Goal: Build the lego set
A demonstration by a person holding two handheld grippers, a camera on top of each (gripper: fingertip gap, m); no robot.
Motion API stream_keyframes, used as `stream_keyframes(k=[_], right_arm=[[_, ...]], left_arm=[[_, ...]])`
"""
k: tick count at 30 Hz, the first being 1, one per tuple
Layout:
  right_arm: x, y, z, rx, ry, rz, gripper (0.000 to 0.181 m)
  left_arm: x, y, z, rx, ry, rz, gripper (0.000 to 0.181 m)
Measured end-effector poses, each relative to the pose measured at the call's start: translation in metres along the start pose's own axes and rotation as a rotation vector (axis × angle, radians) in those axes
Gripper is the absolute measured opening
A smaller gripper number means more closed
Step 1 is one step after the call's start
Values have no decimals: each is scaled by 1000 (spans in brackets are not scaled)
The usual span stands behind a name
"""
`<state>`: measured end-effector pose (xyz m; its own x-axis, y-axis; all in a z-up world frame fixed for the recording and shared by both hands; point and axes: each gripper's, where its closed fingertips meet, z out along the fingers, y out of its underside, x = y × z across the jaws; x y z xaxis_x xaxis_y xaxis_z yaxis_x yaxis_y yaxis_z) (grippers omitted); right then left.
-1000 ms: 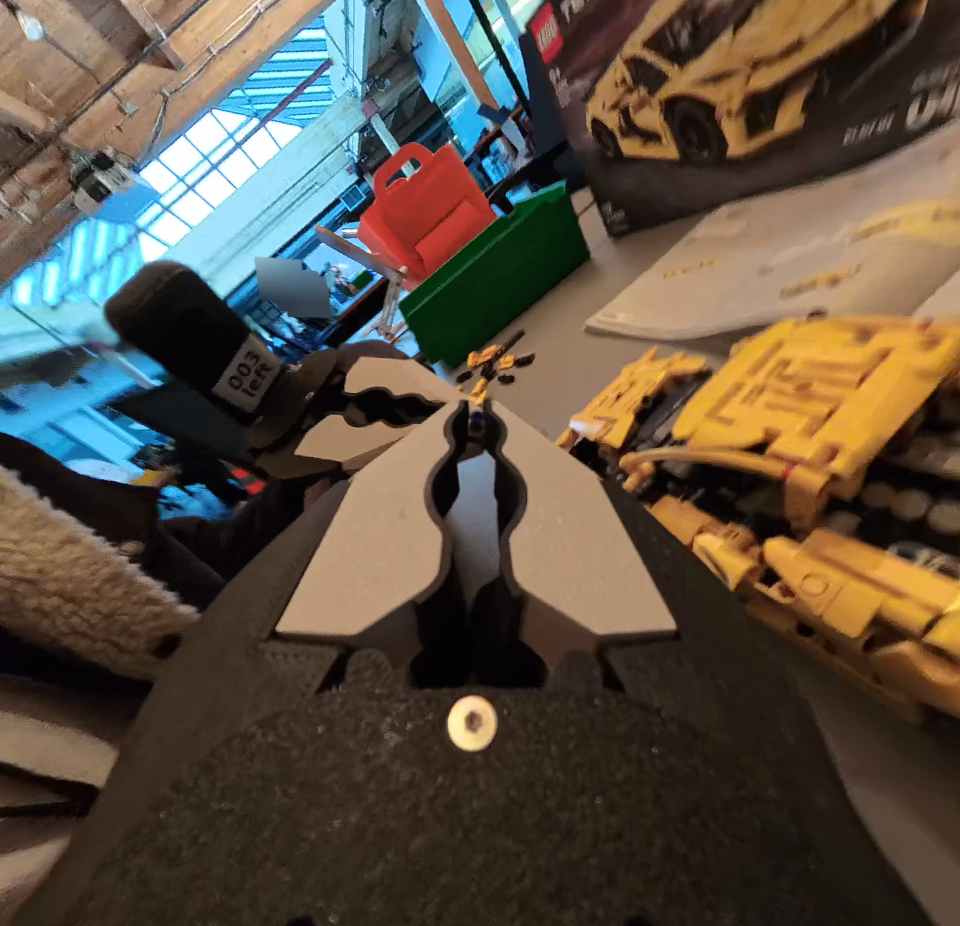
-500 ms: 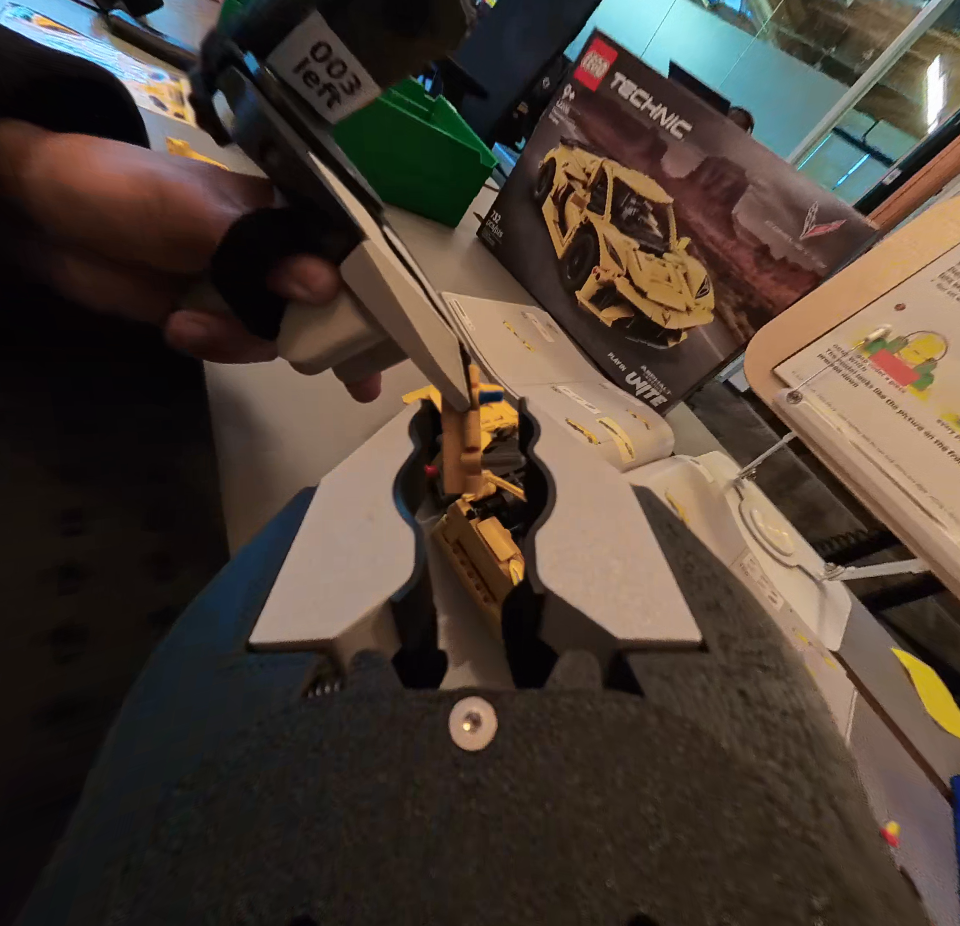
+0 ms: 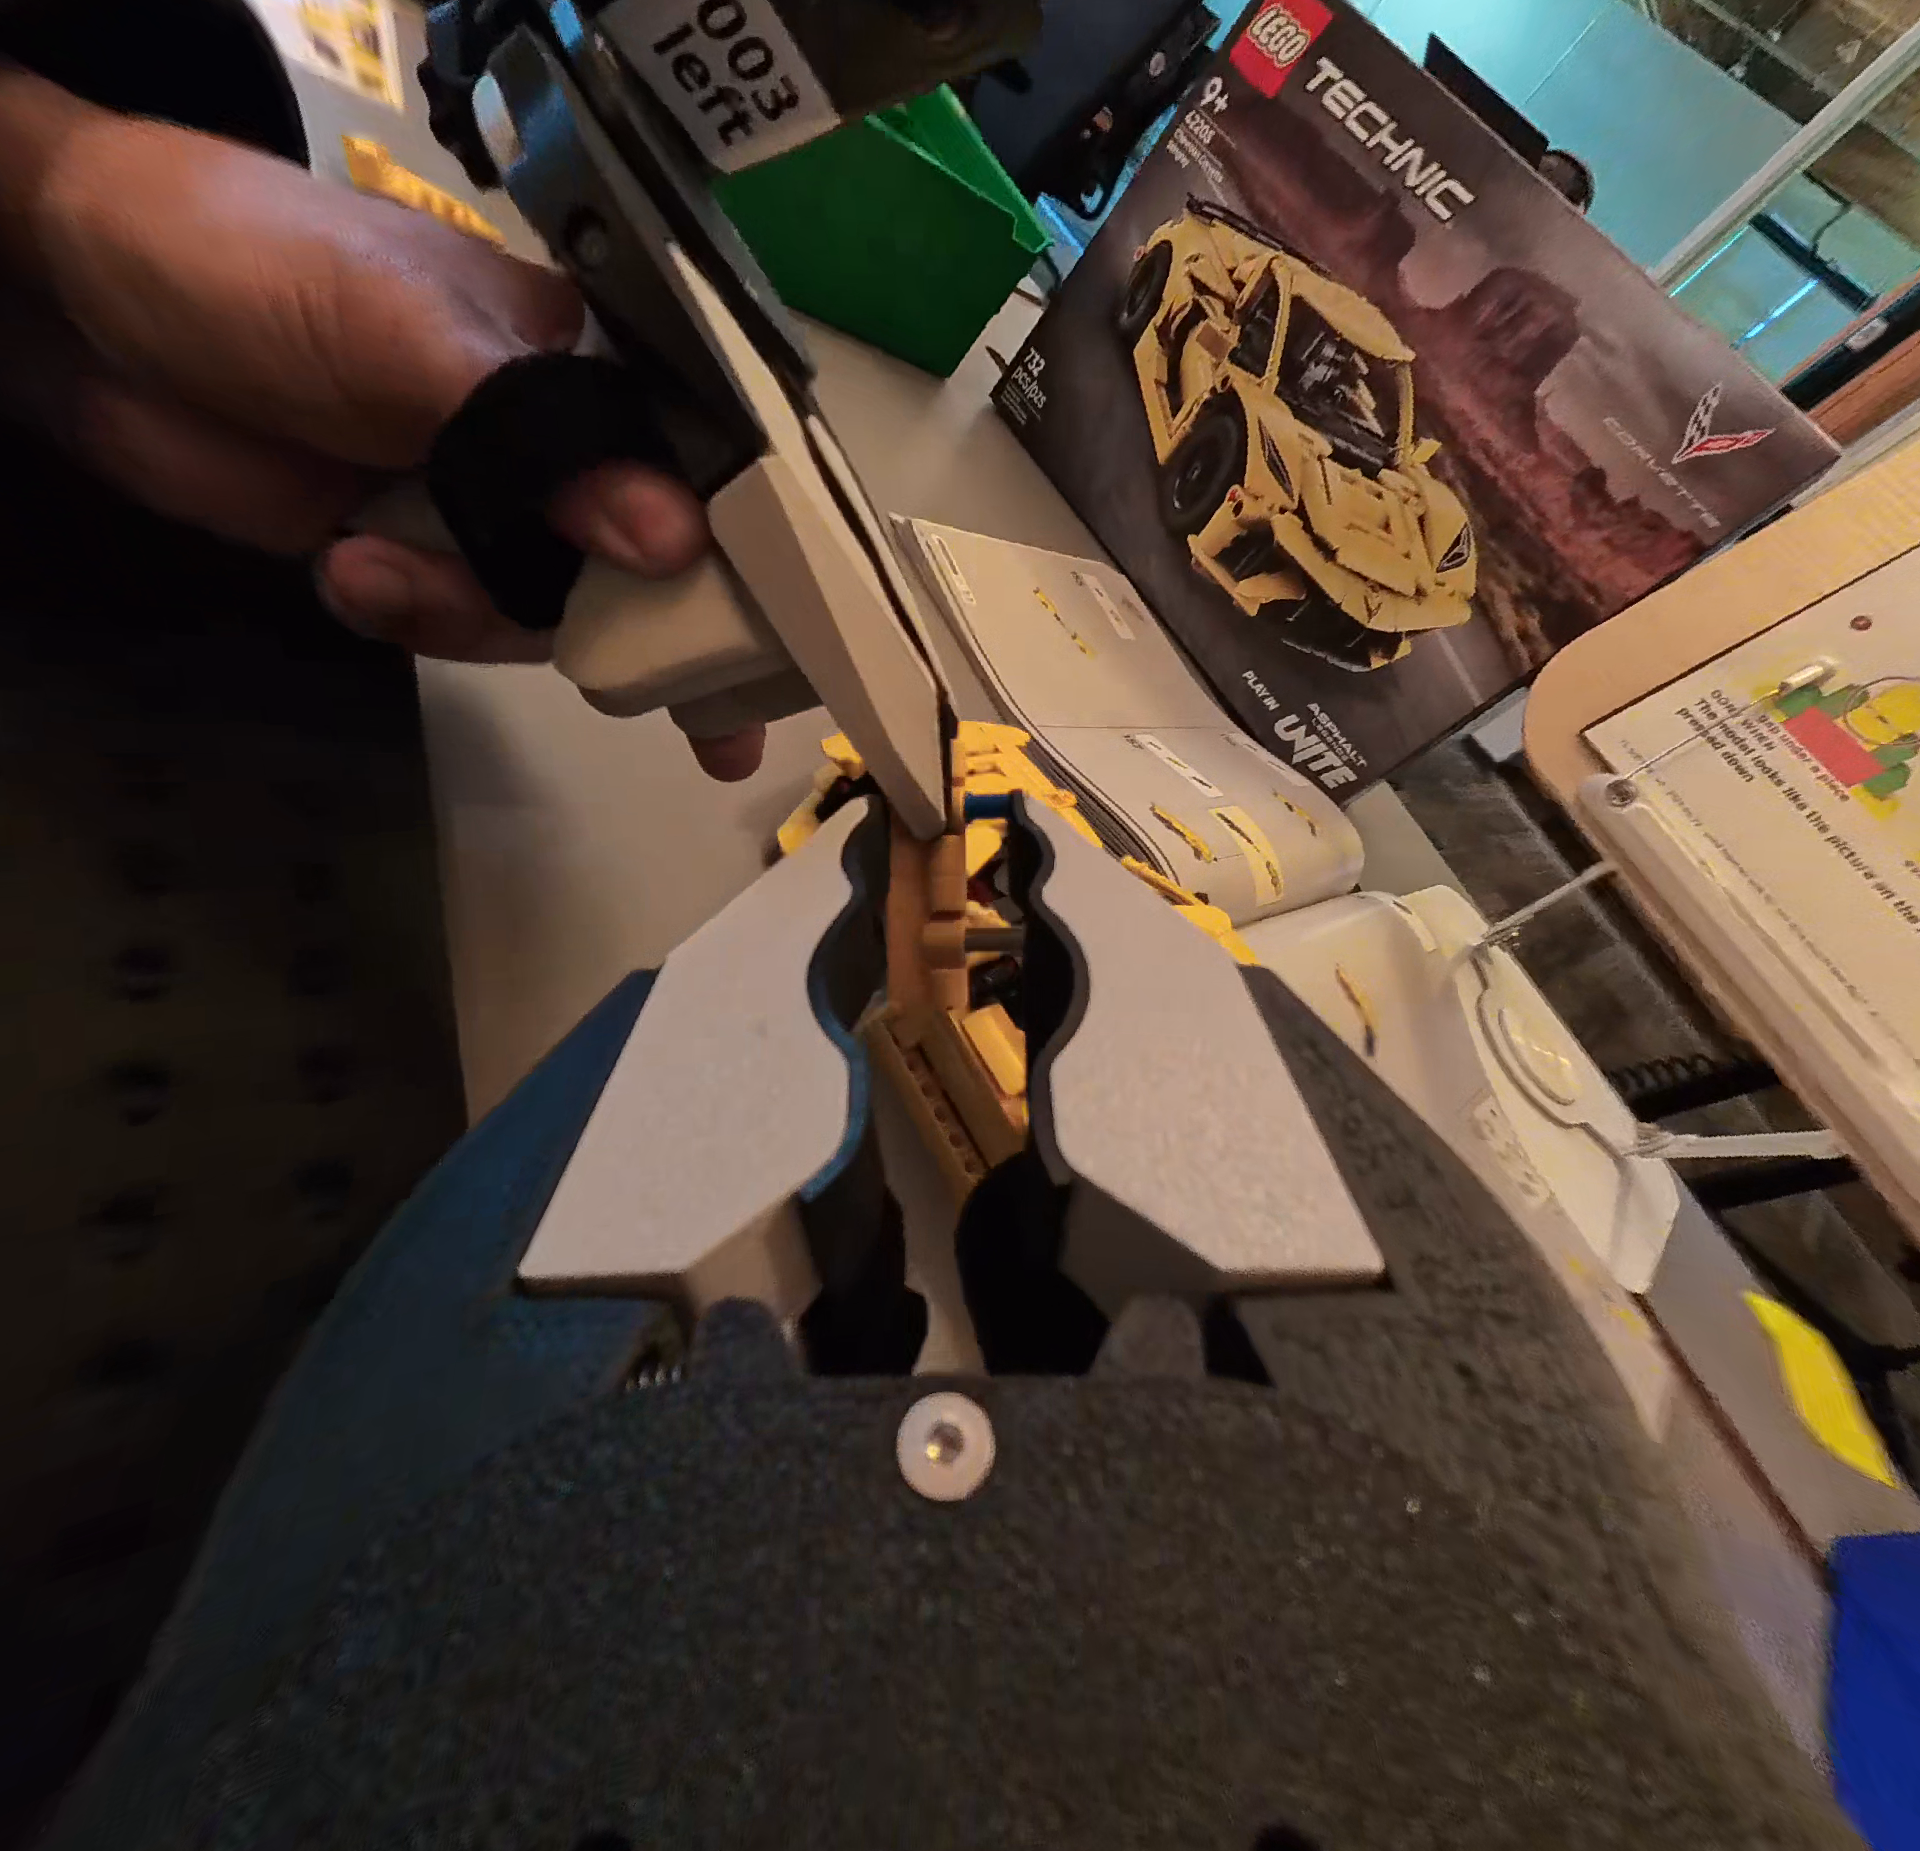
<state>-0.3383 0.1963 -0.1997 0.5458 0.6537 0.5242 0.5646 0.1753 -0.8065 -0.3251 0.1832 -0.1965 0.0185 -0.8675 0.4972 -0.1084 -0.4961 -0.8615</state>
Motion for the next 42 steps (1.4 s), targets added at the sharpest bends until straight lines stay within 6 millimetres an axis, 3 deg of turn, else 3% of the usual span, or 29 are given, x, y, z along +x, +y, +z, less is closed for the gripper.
stream_keyframes(k=[3, 4, 6, 9, 11, 14, 16, 20, 26, 31, 34, 37, 42], right_arm=[[3, -9, -1, 78, -34, 193, 28], [8, -15, -5, 124, -34, 255, 46], [27, -14, -13, 145, -30, 373, 57], [63, 7, -26, 116, -40, 525, 61], [89, 32, -36, 68, -1, 588, 58], [116, 67, -44, 62, 86, 655, 42], [118, 75, -44, 54, 86, 703, 42], [123, 71, -45, 75, 133, 668, 41], [119, 83, -39, 52, 91, 772, 38], [120, 91, -37, 52, 64, 864, 30], [114, 84, -37, 65, 23, 846, 28], [93, 47, -37, 167, -112, 740, 27], [23, 6, -13, 154, -412, 618, 36]], left_arm=[[-1, -6, -3, 32, -8, 4, 6], [-6, -8, -7, 45, -42, 13, 6], [-16, -17, -17, 85, -107, 40, 6], [-29, -41, -41, 174, -214, 170, 6], [-43, -59, -60, 198, -318, 322, 6], [-71, -85, -87, 187, -456, 553, 6], [-91, -99, -99, 187, -510, 643, 6], [-125, -111, -109, 247, -544, 702, 6], [-139, -95, -116, 214, -564, 688, 6], [-134, -85, -105, 163, -517, 684, 6], [-111, -72, -85, 122, -375, 660, 6], [-82, -56, -61, 88, -213, 646, 6], [-39, -16, -31, -22, -9, 743, 6]])
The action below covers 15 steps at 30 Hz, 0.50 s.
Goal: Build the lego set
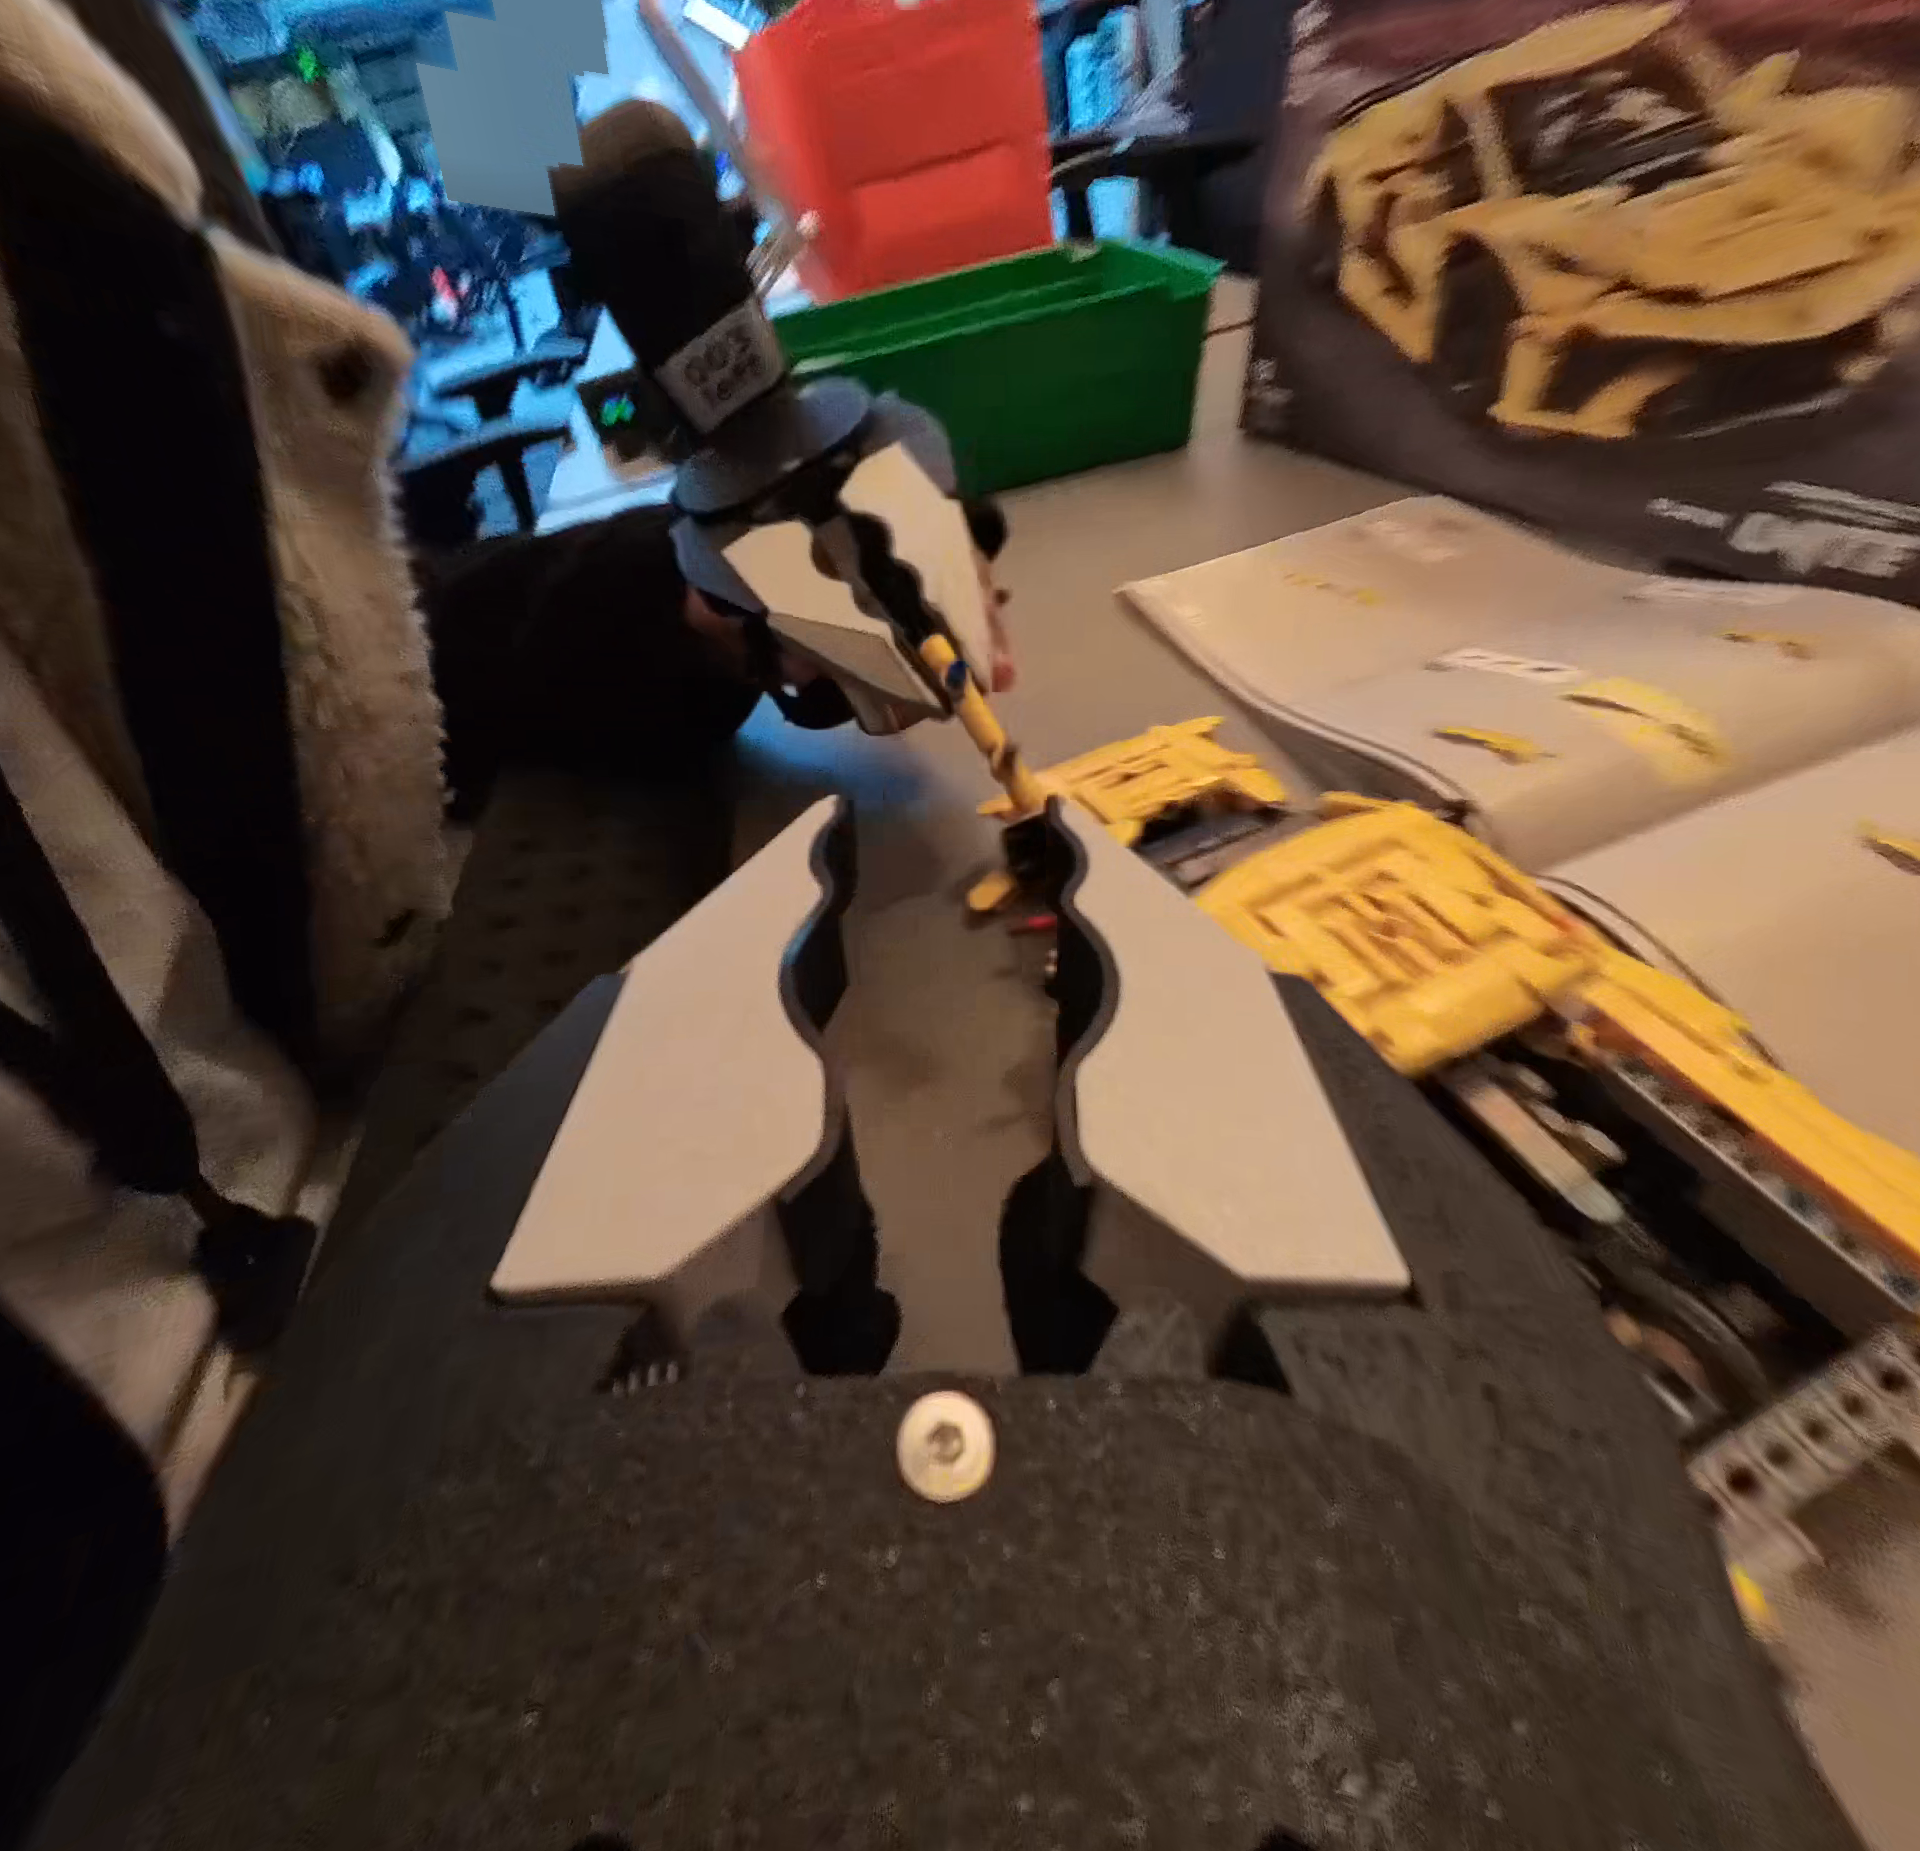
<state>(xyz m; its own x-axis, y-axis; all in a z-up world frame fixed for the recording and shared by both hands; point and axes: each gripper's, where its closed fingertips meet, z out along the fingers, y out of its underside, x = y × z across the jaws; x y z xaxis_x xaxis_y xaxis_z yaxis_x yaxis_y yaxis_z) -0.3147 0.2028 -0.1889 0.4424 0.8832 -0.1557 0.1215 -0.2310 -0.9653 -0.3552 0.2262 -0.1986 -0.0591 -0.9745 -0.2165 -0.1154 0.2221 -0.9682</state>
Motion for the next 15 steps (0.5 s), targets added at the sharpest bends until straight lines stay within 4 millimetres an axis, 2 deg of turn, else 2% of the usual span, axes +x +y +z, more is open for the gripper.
stream_keyframes(k=[2, 4, 8, 9, 12, 14, 15], right_arm=[[-15, 11, 16, -84, -20, -122, 37], [-16, 20, 21, -141, 33, -247, 30], [-28, 32, 25, -181, 8, -323, 21], [-30, 35, 26, -203, 3, -346, 9], [-31, 41, 24, -246, 13, -409, 8], [-25, 52, 19, -327, 27, -425, 7], [-17, 60, 14, -394, 50, -452, 7]], left_arm=[[22, -1, 7, -11, 75, 32, 6], [35, 0, 11, -29, 110, 70, 7], [54, -2, 15, -38, 163, 115, 7], [57, -2, 16, -43, 170, 129, 7], [60, 3, 17, -79, 169, 132, 7], [60, 13, 15, -156, 166, 28, 9], [59, 15, 12, -189, 161, -66, 17]])
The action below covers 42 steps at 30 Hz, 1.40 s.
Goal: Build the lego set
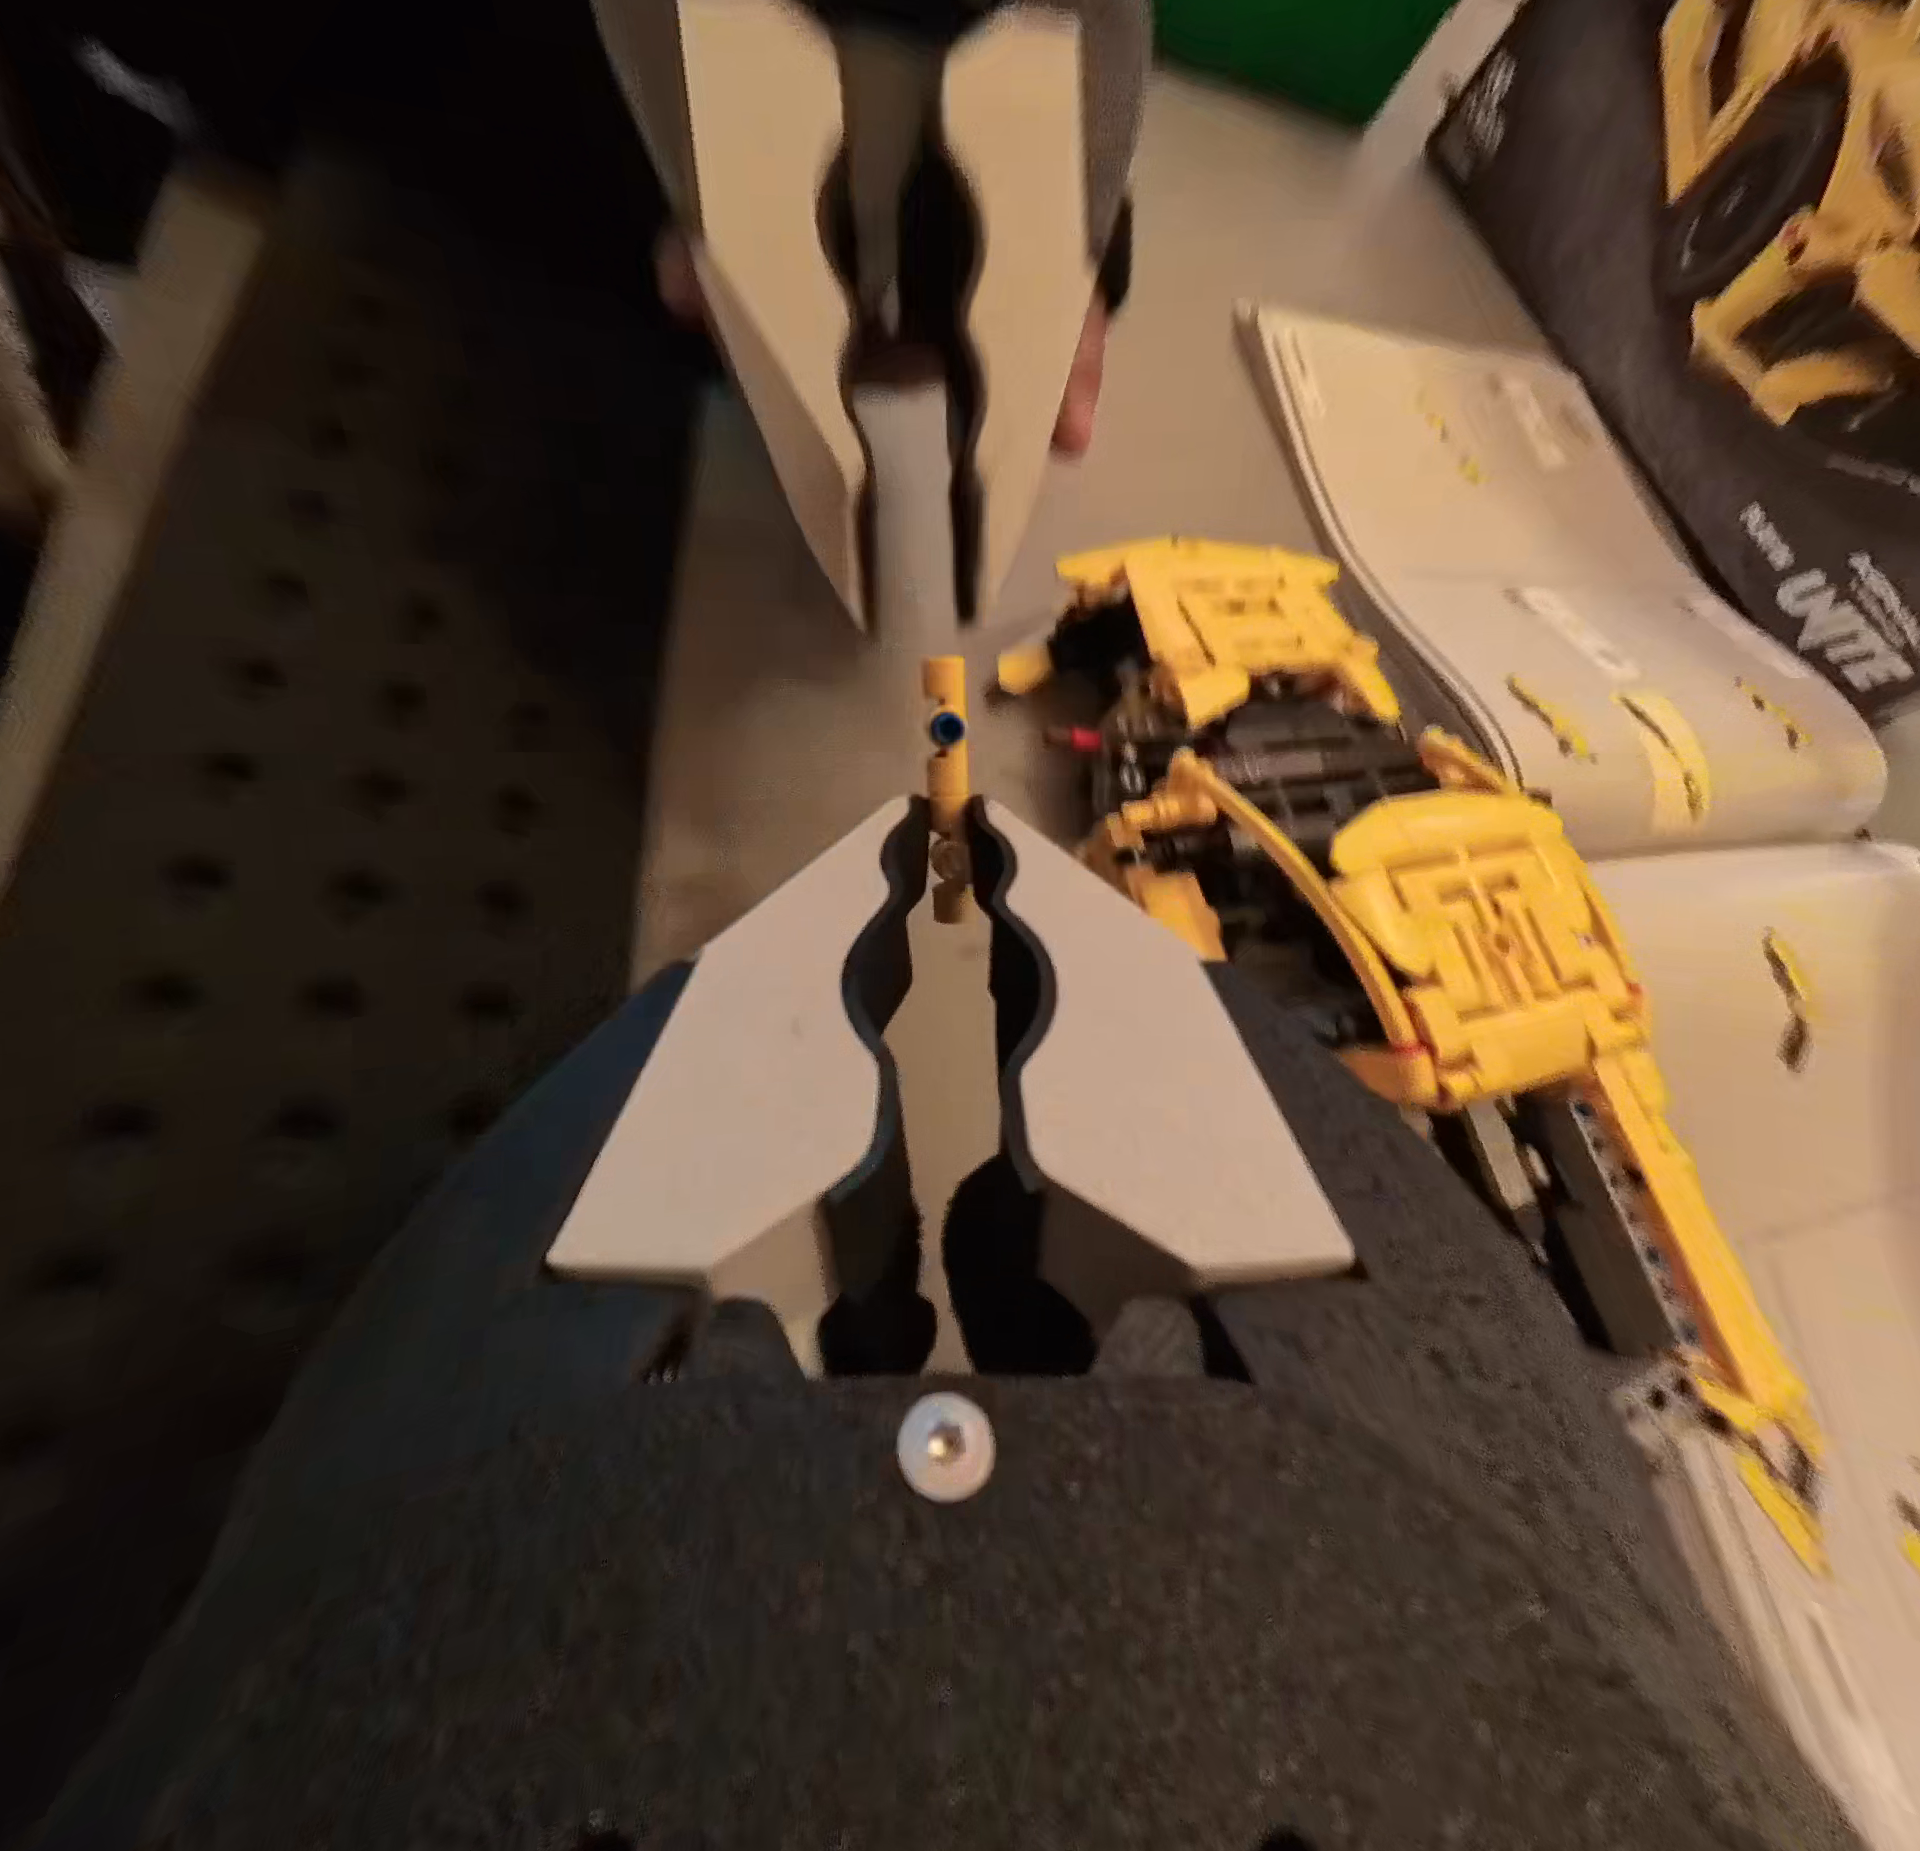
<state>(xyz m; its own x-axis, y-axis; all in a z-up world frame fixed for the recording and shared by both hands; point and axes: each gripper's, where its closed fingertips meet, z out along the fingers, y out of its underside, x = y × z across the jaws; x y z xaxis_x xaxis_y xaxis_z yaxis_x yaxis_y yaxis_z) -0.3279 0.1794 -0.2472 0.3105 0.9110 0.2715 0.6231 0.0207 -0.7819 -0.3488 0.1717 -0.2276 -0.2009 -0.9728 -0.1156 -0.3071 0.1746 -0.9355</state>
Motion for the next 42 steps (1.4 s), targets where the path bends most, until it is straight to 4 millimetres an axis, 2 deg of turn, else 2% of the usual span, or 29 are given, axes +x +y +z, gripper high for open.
stream_keyframes(k=[1, 4, 6, 8, 11, 16, 18, 20, 23, 26, 30, 33, 35, 37, 39, 42], right_arm=[[4, 11, -1, -63, 26, -43, 7], [23, 35, -5, -214, 191, -264, 7], [23, 44, -1, -275, 216, -351, 7], [20, 49, 4, -305, 208, -360, 7], [18, 51, 7, -294, 193, -282, 7], [14, 59, 9, -307, 165, -247, 7], [12, 62, 10, -309, 153, -222, 8], [11, 64, 9, -312, 147, -204, 9], [9, 65, 8, -301, 144, -175, 10], [7, 64, 6, -283, 138, -129, 17], [0, 61, 1, -223, 79, 21, 31], [-4, 46, -10, -87, 30, 169, 35], [3, 34, -20, 30, 33, 286, 34], [19, 27, -31, 142, 70, 422, 33], [36, 25, -41, 218, 111, 523, 32], [56, 27, -53, 273, 190, 580, 31]], left_arm=[[0, 0, -4, -4, 18, -88, 24], [-9, -2, -24, -1, 15, -313, 25], [-12, -6, -44, 34, -14, -447, 25], [-15, -4, -73, 79, -84, -565, 23], [-18, 23, -133, 64, -308, -656, 6], [-3, 66, -231, 32, -690, -698, 11], [3, 82, -260, -15, -817, -681, 12], [7, 90, -277, -53, -895, -643, 12], [7, 91, -279, -63, -912, -630, 12], [2, 89, -263, -56, -866, -617, 13], [0, 99, -240, -149, -804, -600, 13], [0, 101, -231, -184, -769, -603, 13], [-3, 98, -231, -176, -770, -608, 19], [-5, 97, -231, -182, -769, -622, 24], [-6, 97, -229, -186, -758, -617, 25], [-11, 95, -219, -170, -737, -619, 27]])
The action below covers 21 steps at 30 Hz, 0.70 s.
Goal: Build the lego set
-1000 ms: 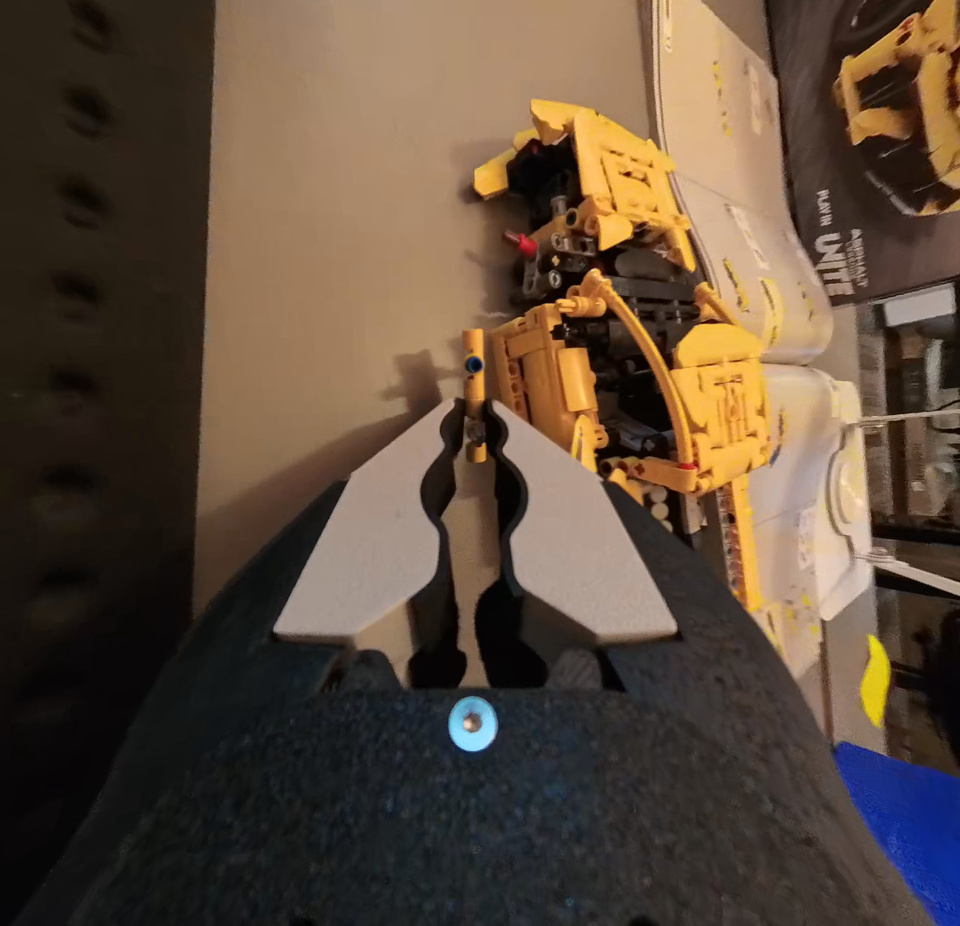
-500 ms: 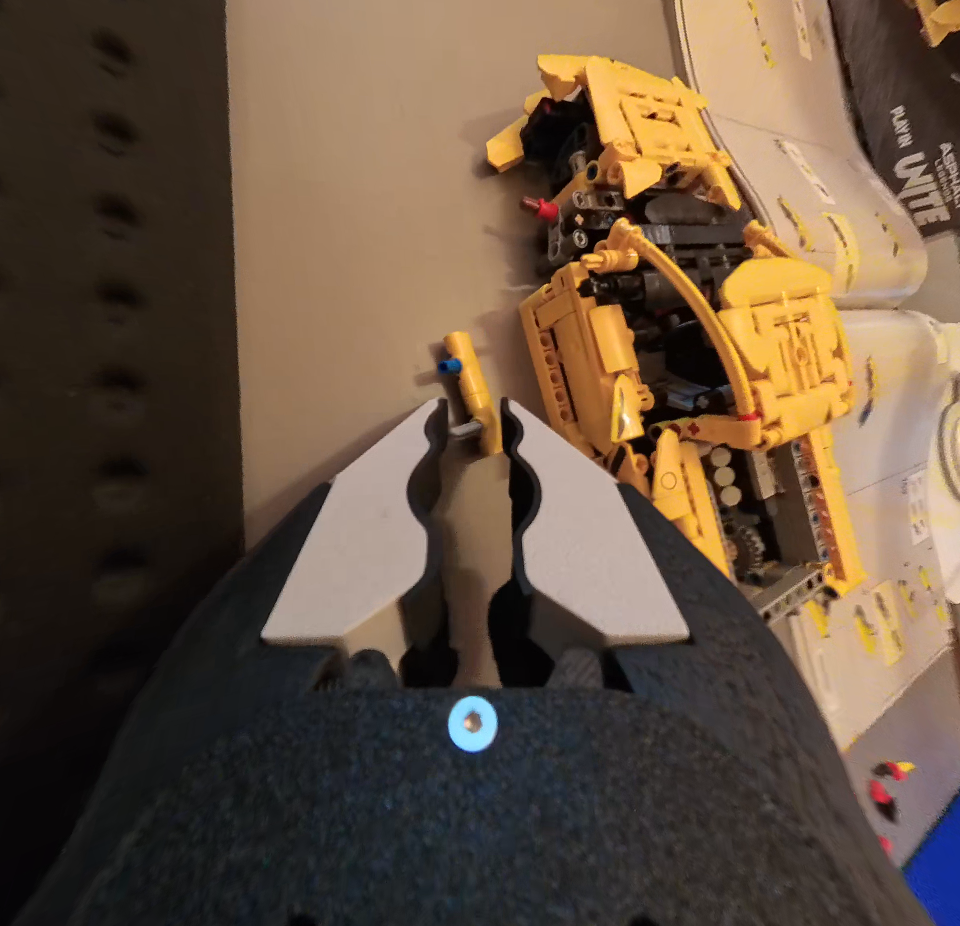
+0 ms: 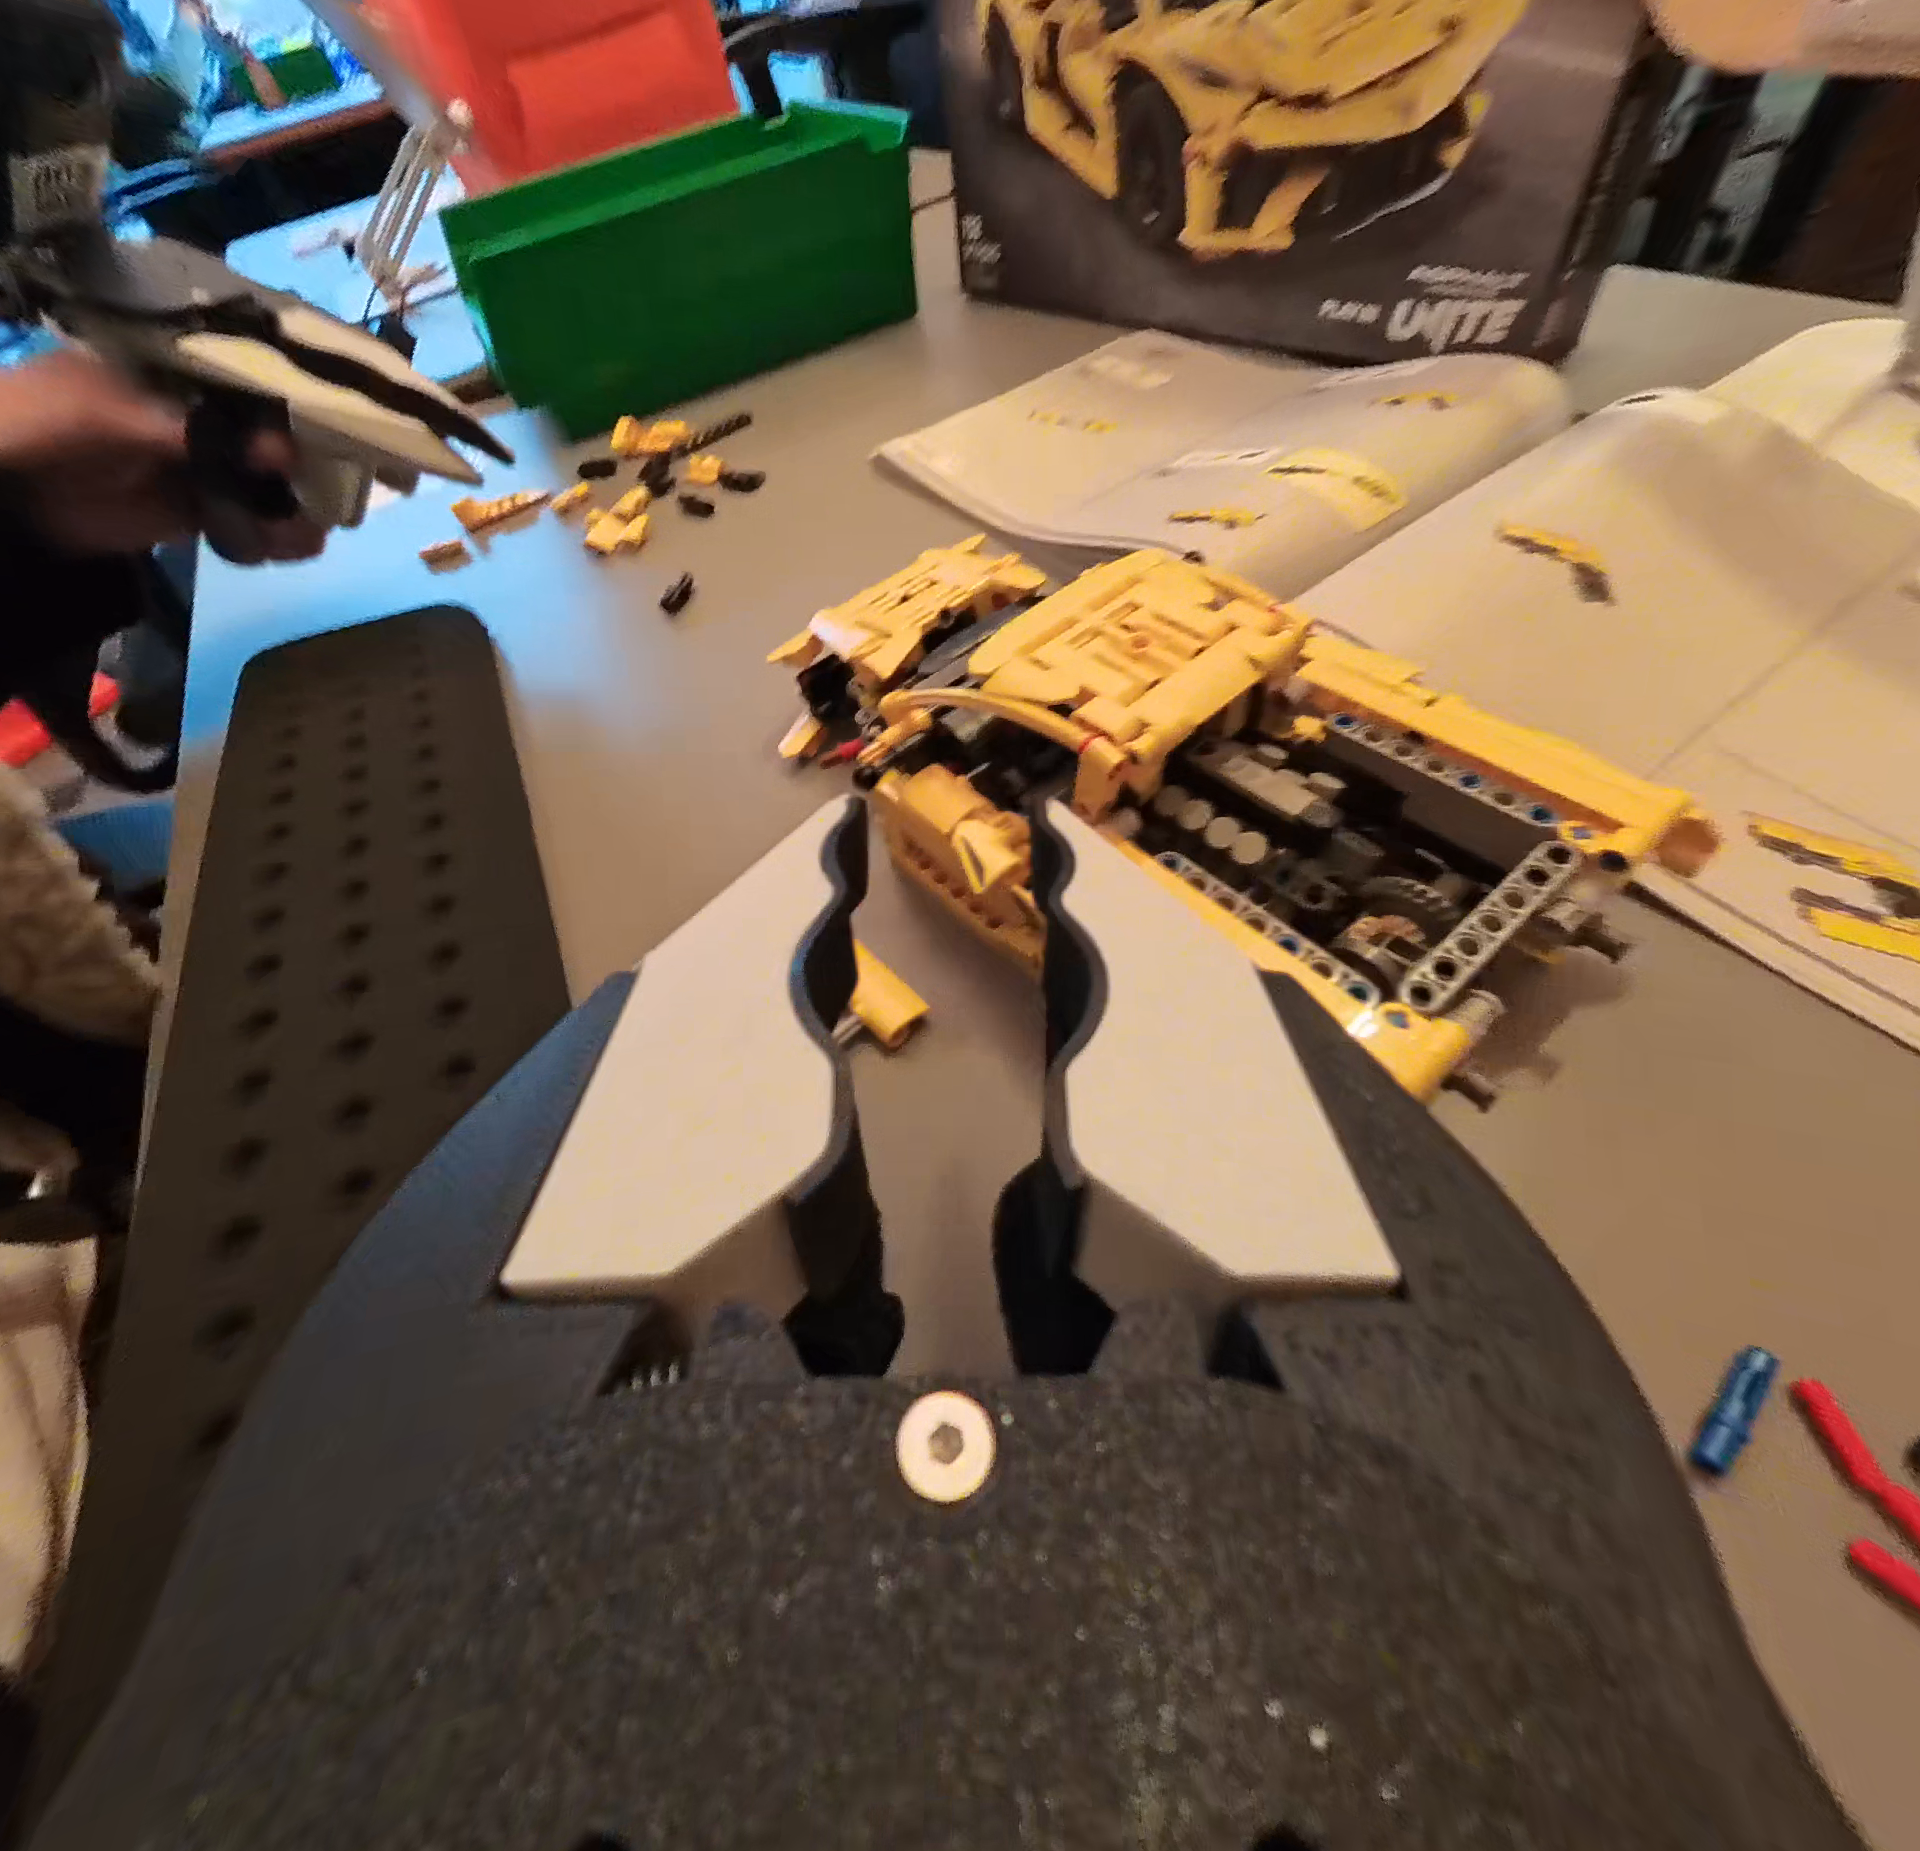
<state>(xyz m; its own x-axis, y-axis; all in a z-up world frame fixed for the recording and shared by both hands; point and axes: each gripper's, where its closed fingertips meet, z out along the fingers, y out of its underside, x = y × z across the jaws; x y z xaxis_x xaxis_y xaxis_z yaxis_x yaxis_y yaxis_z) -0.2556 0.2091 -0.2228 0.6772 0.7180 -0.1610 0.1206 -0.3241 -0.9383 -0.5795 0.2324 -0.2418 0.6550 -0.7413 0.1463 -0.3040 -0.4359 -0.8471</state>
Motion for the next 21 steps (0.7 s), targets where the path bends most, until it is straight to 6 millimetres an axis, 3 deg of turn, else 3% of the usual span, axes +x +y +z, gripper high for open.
stream_keyframes(k=[4, 12, 17, 21], right_arm=[[0, -8, -4, 48, -5, 9, 25], [-9, -1, 0, 6, -20, -61, 25], [-12, 1, 2, -8, -38, -68, 24], [-14, 2, 2, -13, -48, -65, 23]], left_arm=[[9, -7, 25, -7, 14, -19, 32], [16, -4, 71, -85, -2, 151, 35], [10, 12, 82, -195, -24, 183, 36], [10, 14, 85, -196, -10, 153, 35]])
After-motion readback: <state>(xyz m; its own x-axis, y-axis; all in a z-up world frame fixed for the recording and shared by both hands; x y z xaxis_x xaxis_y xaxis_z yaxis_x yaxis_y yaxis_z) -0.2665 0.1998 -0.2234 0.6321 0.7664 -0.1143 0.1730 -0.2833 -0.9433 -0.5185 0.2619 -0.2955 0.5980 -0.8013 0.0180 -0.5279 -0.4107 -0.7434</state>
